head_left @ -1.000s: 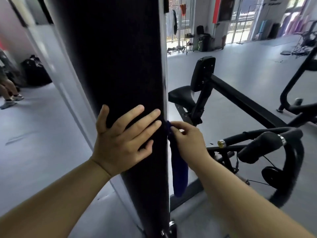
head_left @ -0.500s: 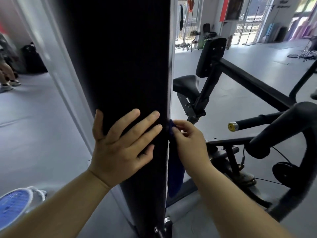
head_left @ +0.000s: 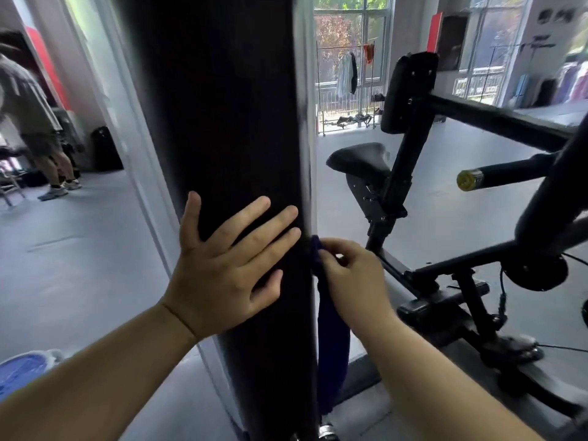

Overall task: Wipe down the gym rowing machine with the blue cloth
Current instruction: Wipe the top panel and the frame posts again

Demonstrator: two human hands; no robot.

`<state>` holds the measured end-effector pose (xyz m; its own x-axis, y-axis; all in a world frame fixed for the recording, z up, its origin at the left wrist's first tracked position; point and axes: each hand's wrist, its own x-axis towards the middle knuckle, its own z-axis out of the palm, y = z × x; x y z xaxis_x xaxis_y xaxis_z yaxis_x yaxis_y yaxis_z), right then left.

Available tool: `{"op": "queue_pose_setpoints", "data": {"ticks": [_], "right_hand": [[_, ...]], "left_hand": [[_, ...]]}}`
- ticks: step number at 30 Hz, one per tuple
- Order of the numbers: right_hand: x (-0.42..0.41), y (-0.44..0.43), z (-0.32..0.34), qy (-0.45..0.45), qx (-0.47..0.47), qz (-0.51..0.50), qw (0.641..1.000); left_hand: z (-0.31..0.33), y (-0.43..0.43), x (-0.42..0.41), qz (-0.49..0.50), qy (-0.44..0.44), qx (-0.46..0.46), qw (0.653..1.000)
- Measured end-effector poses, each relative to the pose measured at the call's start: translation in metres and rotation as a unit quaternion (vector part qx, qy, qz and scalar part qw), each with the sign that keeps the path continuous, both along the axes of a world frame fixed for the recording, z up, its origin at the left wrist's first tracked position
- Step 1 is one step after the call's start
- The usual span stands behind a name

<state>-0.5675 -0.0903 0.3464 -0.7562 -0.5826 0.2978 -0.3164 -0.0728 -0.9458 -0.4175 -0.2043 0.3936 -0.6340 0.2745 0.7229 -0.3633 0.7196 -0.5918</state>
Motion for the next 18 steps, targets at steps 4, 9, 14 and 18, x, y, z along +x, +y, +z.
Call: {"op": "queue_pose_setpoints", "data": {"ticks": [4,9,14,18], "right_hand": [[-0.007,-0.004,-0.003,0.060,-0.064,-0.007,0.996],[-0.001,0.002,-0.067,0.073,-0.036,0.004,0.997],[0.002,0.009,-0.108,0.062,0.035,0.012,0.997],[-0.002,0.000,-0.085,0.057,-0.047,-0.027,0.997]], "left_hand": [[-0.030,-0.002,0.001,0.009,-0.017,-0.039,0.999],[-0.041,0.001,-0.005,-0.003,0.041,-0.024,0.999],[-0.062,0.007,-0.010,0.026,0.058,-0.013,0.998],[-0.066,0.007,-0.011,0.031,0.053,-0.041,0.997]]}}
